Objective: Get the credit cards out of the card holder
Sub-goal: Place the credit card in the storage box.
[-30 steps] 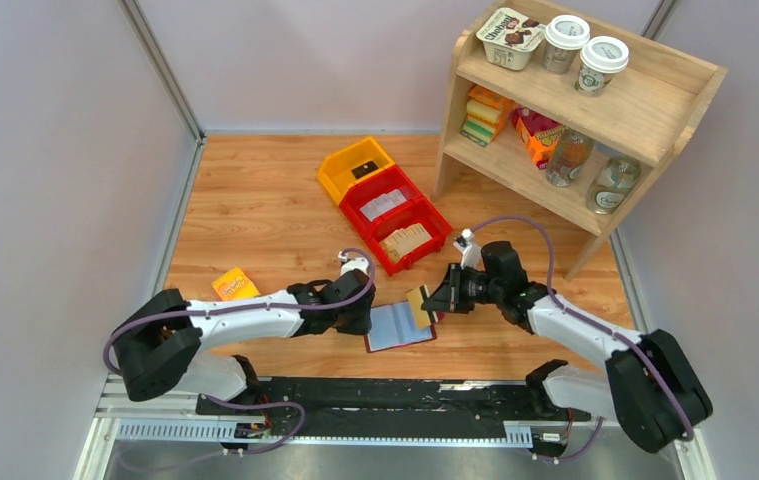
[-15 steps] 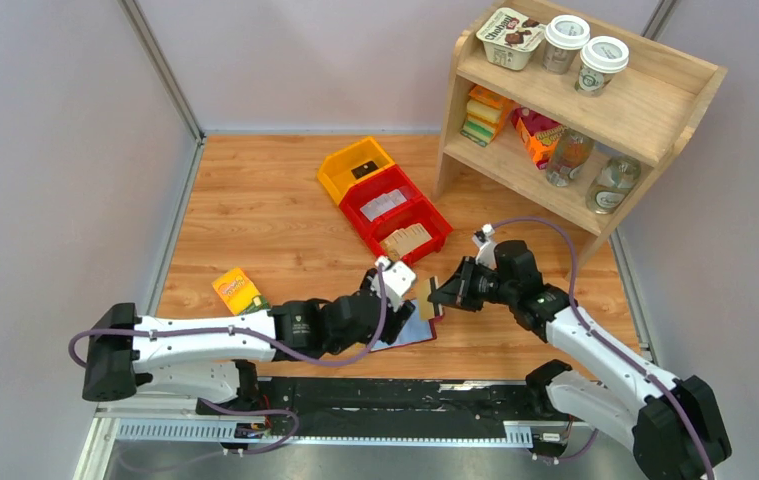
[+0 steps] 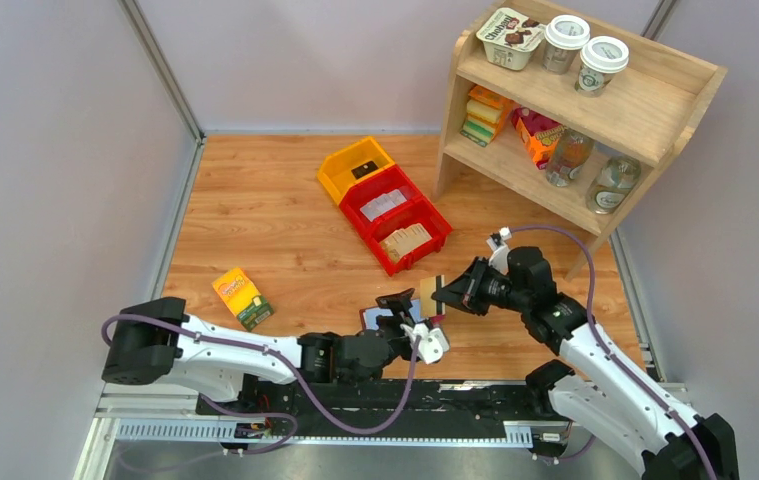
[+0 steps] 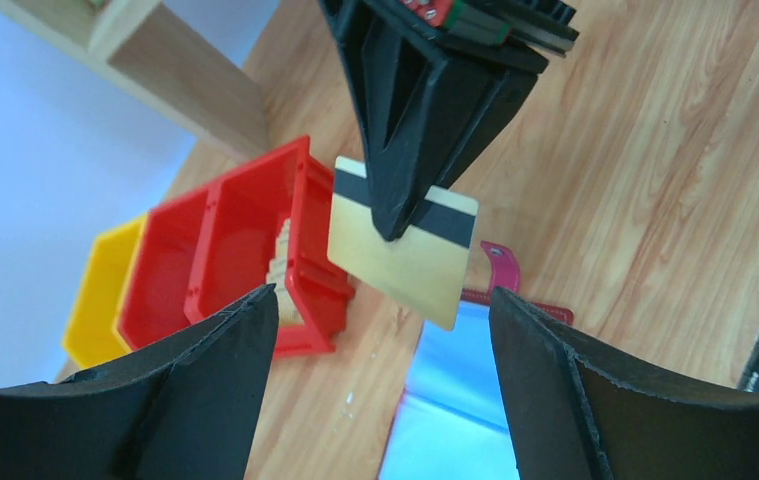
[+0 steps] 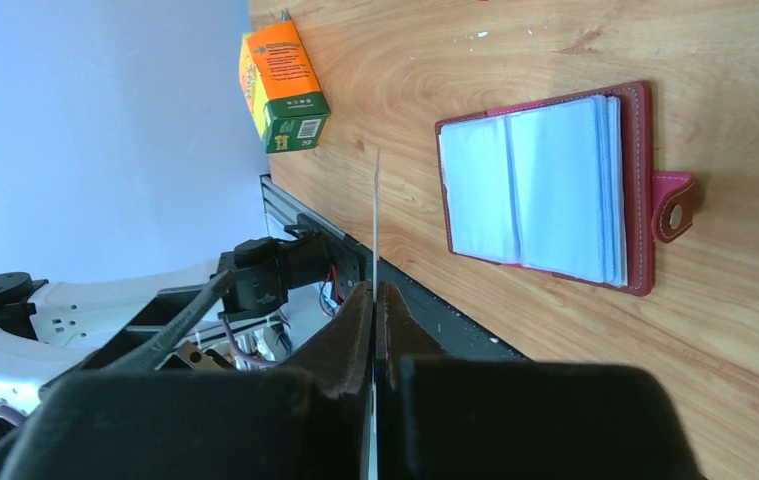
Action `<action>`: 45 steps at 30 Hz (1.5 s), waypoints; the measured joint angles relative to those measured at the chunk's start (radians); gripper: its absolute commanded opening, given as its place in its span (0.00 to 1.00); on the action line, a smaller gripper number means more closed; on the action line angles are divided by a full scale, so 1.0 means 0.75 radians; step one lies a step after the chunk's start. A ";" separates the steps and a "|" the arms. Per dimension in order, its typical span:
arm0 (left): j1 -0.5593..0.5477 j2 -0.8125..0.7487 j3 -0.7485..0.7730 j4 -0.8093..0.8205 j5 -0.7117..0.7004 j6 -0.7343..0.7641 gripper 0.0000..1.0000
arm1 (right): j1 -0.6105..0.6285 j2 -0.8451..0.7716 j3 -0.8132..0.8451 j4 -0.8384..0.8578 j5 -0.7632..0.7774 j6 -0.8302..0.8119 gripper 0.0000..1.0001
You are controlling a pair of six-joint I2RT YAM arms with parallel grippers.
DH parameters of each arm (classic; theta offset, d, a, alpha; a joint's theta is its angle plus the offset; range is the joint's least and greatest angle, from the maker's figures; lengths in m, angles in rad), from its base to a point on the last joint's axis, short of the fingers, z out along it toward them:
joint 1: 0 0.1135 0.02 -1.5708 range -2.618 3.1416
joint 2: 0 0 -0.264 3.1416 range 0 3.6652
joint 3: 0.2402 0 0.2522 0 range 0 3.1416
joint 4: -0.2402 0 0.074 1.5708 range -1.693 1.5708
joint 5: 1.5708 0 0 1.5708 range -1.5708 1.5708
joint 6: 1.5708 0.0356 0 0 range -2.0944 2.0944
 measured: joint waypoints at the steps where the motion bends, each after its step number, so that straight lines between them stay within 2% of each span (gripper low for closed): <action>1: -0.008 0.027 -0.001 0.050 -0.006 0.053 0.84 | 0.001 -0.010 0.001 -0.009 0.001 0.010 0.00; 10: -0.035 0.280 0.007 0.351 -0.088 0.351 0.77 | 0.007 -0.063 0.018 -0.054 0.012 0.069 0.00; 14: -0.035 0.381 0.033 0.440 -0.143 0.431 0.67 | 0.007 -0.098 0.018 -0.063 0.015 0.090 0.00; 20: -0.039 0.486 0.073 0.608 -0.266 0.533 0.21 | 0.008 -0.138 0.018 -0.090 0.026 0.115 0.00; 22: -0.040 0.498 0.073 0.659 -0.297 0.562 0.03 | 0.008 -0.141 0.019 -0.093 0.034 0.125 0.04; 23: -0.042 0.501 0.073 0.674 -0.310 0.576 0.00 | 0.008 -0.141 0.019 -0.091 0.036 0.131 0.08; 27: -0.043 0.499 0.071 0.693 -0.329 0.587 0.00 | 0.008 -0.141 0.023 -0.079 0.039 0.149 0.25; 31: -0.043 0.424 0.041 0.671 -0.330 0.491 0.00 | 0.008 -0.139 0.030 -0.051 0.046 0.111 0.62; 34: -0.042 0.292 0.008 0.616 -0.341 0.365 0.00 | 0.008 -0.130 0.073 -0.052 0.065 0.025 0.77; 39: 0.025 0.044 -0.012 0.363 -0.248 0.018 0.00 | 0.008 -0.132 0.192 -0.051 0.077 -0.180 0.85; 45: 0.272 -0.257 -0.078 0.065 0.075 -0.422 0.00 | 0.008 -0.175 0.232 -0.048 0.028 -0.477 0.86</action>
